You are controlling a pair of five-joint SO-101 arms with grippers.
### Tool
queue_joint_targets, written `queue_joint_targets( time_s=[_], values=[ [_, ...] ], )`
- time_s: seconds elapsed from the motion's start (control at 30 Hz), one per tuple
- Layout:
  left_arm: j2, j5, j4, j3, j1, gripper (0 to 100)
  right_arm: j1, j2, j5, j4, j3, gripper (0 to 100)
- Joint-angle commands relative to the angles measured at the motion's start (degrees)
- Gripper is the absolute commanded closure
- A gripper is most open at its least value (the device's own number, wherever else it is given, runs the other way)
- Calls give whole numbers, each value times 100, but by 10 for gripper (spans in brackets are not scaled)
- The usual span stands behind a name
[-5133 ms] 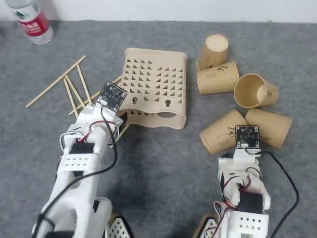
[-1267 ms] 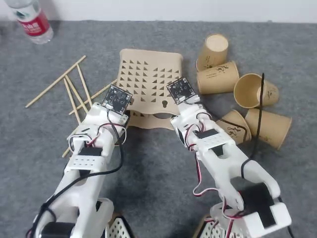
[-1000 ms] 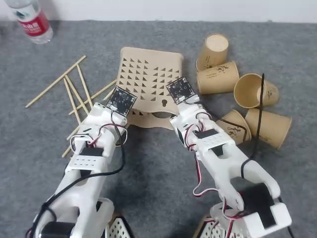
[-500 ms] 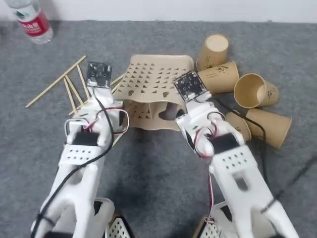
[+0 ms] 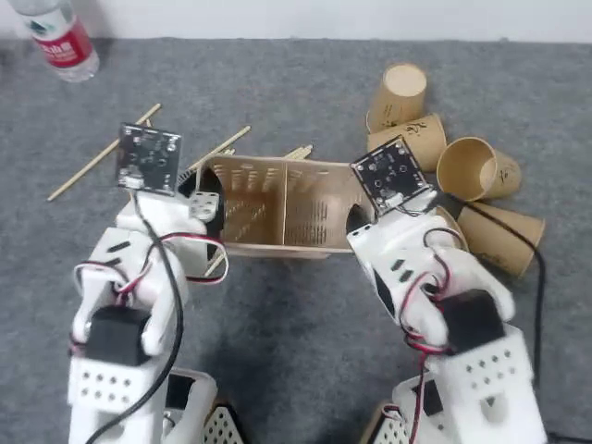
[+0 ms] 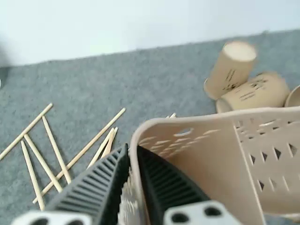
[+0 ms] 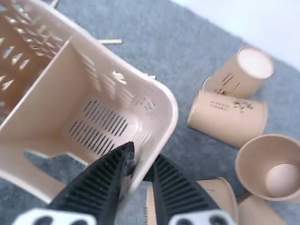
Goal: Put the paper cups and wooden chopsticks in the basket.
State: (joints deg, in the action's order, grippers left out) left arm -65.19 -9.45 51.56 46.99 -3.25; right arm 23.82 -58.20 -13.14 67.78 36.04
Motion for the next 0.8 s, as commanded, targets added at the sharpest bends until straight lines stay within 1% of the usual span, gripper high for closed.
queue_joint_targets(
  time_s=[0.0,0.1,0.3,0.4,0.5,0.6,0.77],
  values=[
    [-141,44,448,-804,-105,989,-31,-251,-352,655,-1073,991],
    [-141,44,686,-804,-281,989,-31,-251,-492,1095,-1451,991],
    [-176,44,1055,-716,-668,989,-40,-251,-510,1780,-1776,991],
    [-141,18,1433,-840,-721,989,-40,-242,-519,2229,-2031,991],
    [-132,-9,1723,-840,-730,989,-40,-110,-747,2607,-2066,991],
    [-123,-299,1618,-620,-721,989,-251,382,-844,2651,-2057,991],
    [-123,-352,905,92,-677,989,-848,1323,-826,2088,-2057,991]
  ],
)
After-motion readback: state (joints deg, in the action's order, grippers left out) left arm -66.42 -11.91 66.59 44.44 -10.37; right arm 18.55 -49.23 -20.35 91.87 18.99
